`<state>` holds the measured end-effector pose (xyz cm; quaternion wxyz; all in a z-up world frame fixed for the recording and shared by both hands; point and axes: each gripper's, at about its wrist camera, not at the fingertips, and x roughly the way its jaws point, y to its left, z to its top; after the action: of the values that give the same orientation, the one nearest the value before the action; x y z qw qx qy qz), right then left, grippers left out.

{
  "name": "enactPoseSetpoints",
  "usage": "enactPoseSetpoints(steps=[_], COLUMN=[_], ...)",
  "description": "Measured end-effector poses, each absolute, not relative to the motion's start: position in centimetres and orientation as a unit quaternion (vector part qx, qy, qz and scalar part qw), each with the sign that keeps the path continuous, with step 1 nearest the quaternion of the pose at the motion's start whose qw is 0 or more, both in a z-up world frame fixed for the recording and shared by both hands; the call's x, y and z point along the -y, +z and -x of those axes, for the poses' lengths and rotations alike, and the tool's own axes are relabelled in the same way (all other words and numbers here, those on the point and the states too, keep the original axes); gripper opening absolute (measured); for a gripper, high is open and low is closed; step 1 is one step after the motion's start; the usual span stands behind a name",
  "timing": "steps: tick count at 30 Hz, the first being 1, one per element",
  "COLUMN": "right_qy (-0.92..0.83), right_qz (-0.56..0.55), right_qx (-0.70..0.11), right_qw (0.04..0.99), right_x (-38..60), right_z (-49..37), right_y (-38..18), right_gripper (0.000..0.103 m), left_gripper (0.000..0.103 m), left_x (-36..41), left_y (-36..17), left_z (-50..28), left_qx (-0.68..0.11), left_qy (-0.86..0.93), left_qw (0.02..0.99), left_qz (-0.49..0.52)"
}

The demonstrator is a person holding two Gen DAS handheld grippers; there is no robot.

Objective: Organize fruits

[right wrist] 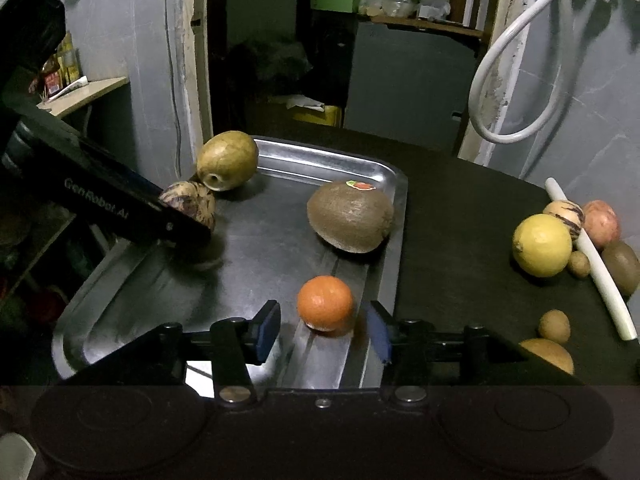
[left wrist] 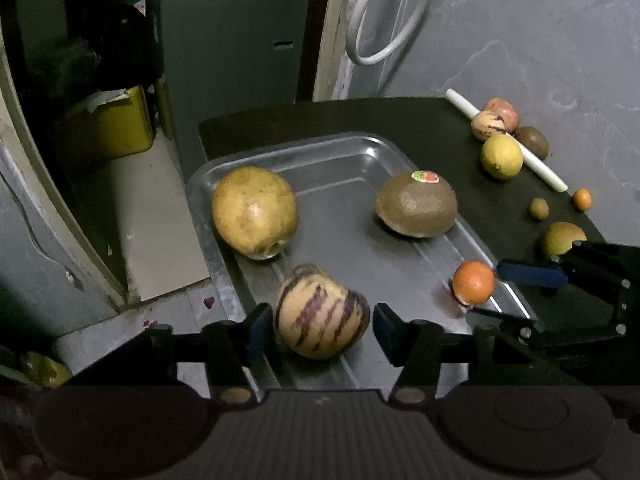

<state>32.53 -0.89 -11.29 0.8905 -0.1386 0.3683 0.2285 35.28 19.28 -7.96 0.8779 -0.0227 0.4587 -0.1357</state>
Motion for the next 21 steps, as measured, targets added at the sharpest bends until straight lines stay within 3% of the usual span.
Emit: enactPoseSetpoints(steps=[11, 21], right_qy=[0.206, 0.168], right_qz=[0.113, 0.084], right_qx=[-0.347, -0.325], right_qw=[0.908, 0.927], right_x=[3.8, 8.2], right_z=[-29.4, -25.8], right_y=[-8.6, -5.7], right_gripper=[0.076, 0.096], left_gripper=[0.098, 0.102], left_x=[-16.8, -12.0], left_y=[-2.8, 1.3], left_z=[-33.8, -32.2], left_qx=[-0.415, -0.364], left_qy=[-0.109, -0.111], left_qw=[0.903, 0.921], left_qz=[-0.026, -0.087])
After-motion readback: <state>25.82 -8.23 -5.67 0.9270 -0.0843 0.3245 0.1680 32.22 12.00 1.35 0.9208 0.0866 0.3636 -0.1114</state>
